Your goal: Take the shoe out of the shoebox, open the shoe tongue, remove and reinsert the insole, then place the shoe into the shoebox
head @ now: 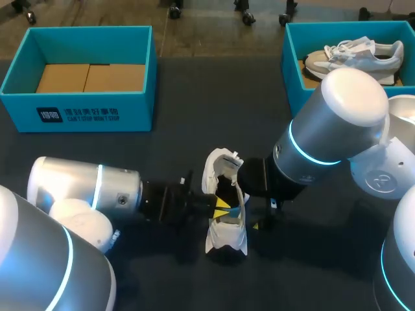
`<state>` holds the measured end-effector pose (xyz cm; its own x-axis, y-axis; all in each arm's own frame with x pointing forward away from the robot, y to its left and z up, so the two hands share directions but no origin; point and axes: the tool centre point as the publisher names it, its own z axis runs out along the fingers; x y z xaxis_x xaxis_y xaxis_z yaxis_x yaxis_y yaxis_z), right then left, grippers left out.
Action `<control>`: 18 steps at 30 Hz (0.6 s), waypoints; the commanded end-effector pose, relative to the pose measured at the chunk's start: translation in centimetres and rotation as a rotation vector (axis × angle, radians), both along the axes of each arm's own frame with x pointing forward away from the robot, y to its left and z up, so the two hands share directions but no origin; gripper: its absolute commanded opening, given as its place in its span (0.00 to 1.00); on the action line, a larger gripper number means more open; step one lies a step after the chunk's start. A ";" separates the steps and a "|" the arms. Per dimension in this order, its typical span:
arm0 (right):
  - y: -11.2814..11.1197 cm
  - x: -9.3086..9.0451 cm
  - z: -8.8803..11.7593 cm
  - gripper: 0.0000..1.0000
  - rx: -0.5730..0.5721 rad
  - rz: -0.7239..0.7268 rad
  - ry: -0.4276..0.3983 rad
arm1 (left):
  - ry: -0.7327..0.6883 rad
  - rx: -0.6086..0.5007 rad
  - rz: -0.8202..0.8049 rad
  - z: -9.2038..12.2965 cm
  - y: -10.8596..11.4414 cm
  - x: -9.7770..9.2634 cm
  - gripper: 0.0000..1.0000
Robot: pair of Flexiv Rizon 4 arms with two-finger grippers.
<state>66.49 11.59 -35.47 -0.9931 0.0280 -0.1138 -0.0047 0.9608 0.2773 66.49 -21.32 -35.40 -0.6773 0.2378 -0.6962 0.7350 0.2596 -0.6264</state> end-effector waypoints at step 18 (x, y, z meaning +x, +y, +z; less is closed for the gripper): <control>0.1 0.0 -0.1 1.00 -0.001 0.000 -0.001 | 0.037 0.075 -0.047 4.1 2.1 -1.4 0.39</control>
